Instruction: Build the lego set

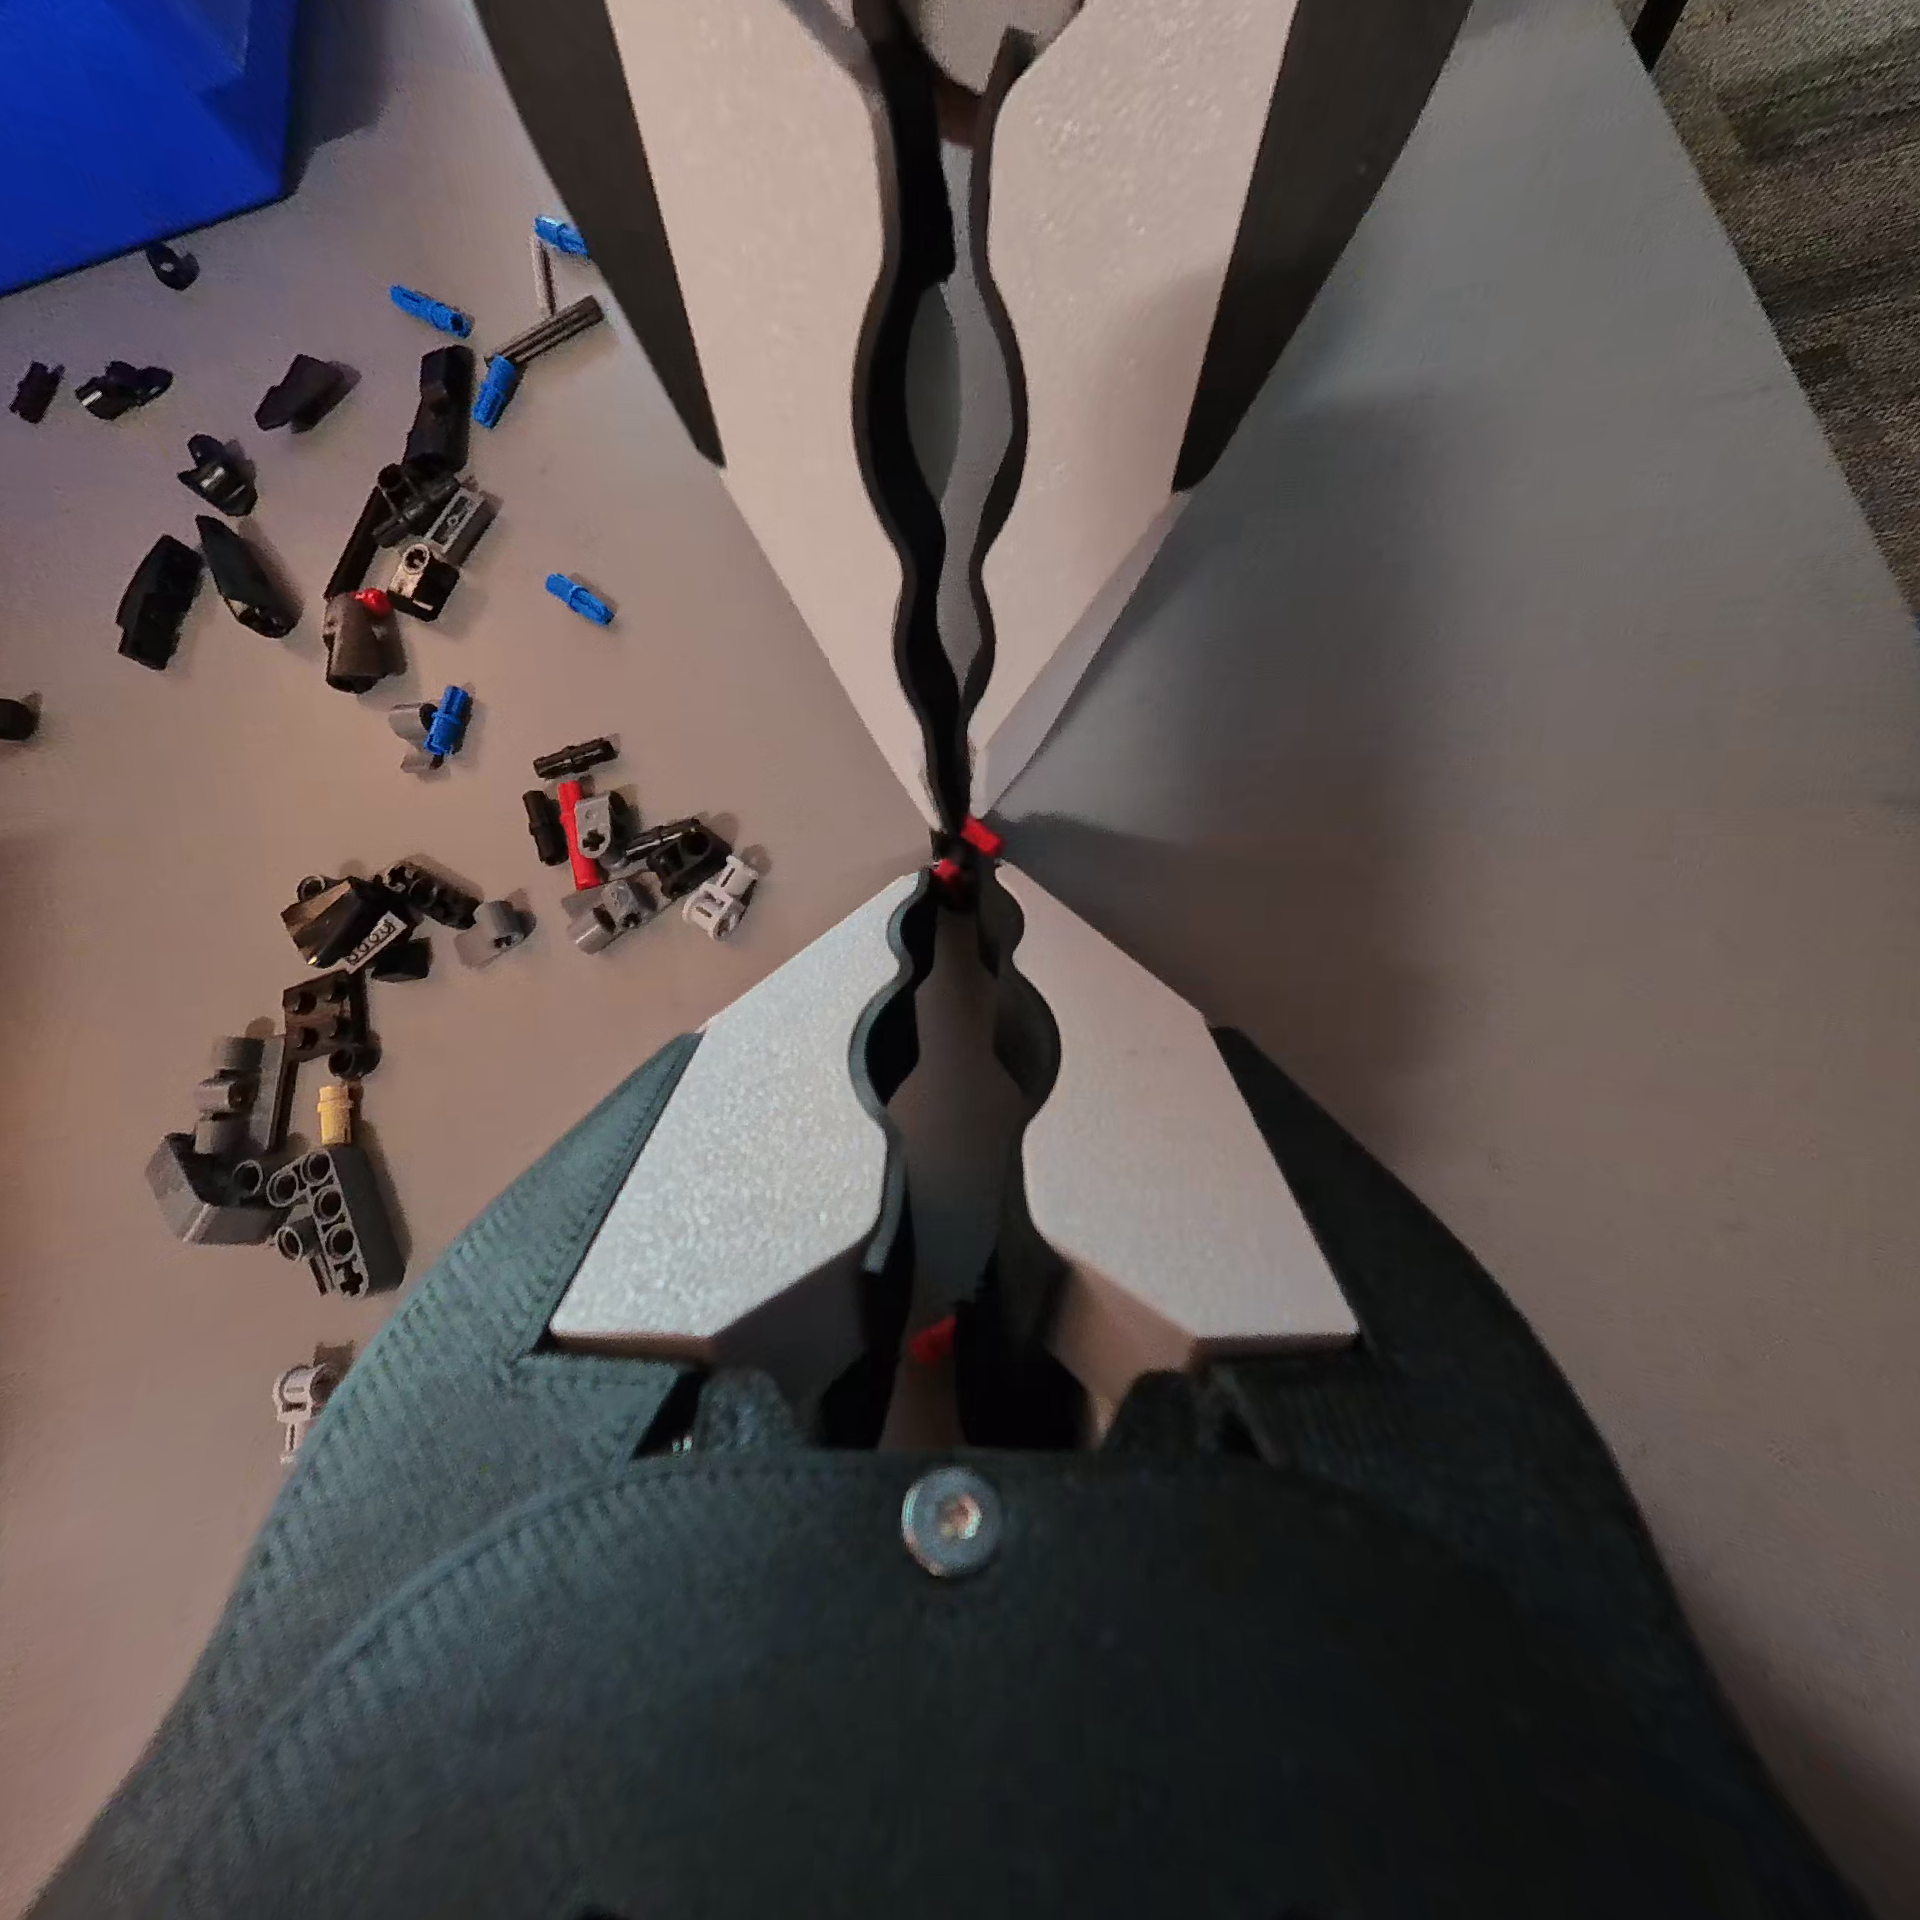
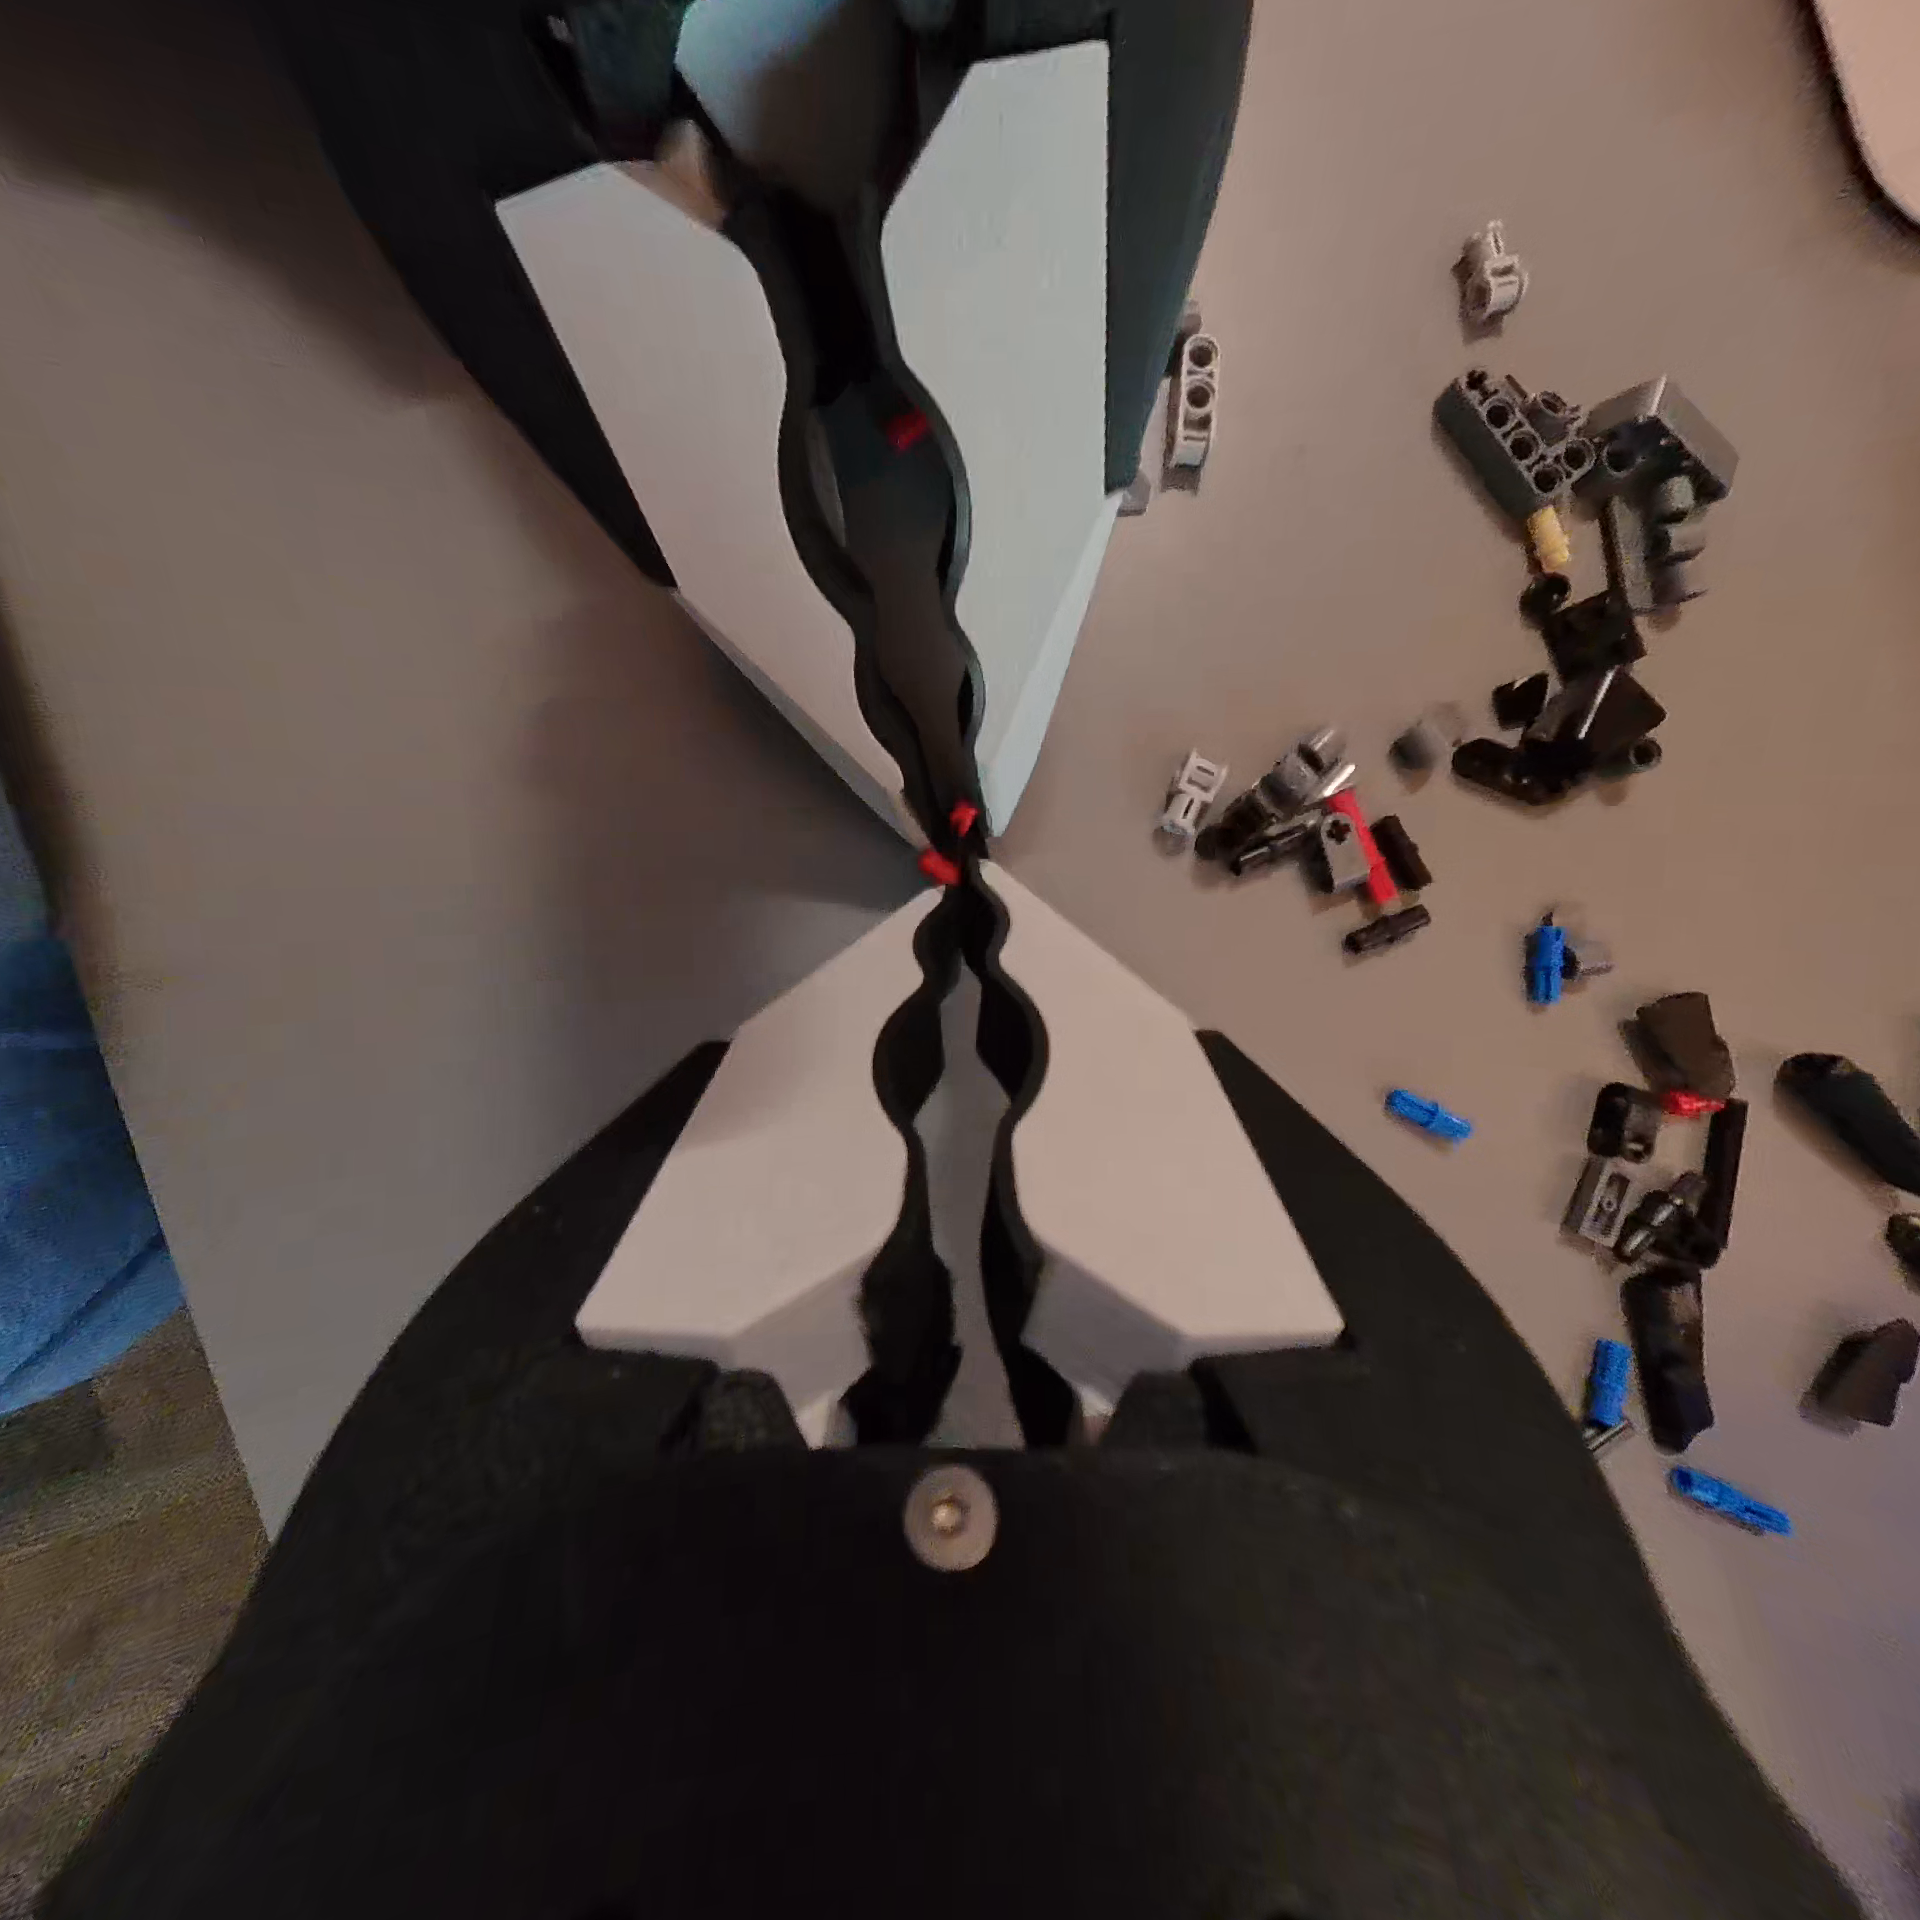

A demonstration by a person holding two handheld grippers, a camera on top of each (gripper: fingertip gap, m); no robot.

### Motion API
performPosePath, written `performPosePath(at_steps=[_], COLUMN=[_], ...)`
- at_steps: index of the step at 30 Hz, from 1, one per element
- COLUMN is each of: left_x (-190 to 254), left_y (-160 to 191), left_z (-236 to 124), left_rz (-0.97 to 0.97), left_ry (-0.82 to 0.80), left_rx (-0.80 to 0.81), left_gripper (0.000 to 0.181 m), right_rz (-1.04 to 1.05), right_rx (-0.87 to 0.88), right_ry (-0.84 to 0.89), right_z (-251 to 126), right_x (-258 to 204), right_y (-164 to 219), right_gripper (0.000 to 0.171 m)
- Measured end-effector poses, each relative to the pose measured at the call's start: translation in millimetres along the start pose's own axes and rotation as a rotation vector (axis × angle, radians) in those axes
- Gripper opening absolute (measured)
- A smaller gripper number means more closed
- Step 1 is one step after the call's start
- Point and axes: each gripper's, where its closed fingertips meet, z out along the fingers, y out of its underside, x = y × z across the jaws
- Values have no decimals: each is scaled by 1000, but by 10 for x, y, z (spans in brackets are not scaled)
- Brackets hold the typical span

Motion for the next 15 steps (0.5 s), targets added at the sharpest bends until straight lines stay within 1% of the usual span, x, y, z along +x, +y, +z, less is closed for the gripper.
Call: performPosePath(at_steps=[1,5,10,13,15], left_x=[0,-1,-3,-13,-31], left_y=[-1,-1,-5,-5,-6], left_z=[-1,1,3,1,-7], left_rz=[-2,-5,-14,-18,-24], left_ry=[0,-1,4,-10,-28], left_rx=[1,4,6,6,9], left_gripper=[7,7,6,7,14], right_rz=[8,101,106,156,201], right_rx=[8,50,64,84,111], right_ry=[-2,-64,-71,-75,-80], right_z=[1,-11,-37,-78,-115], right_x=[0,-5,-35,-8,10], right_y=[-3,-7,-15,18,20], right_gripper=[0,0,0,0,0])
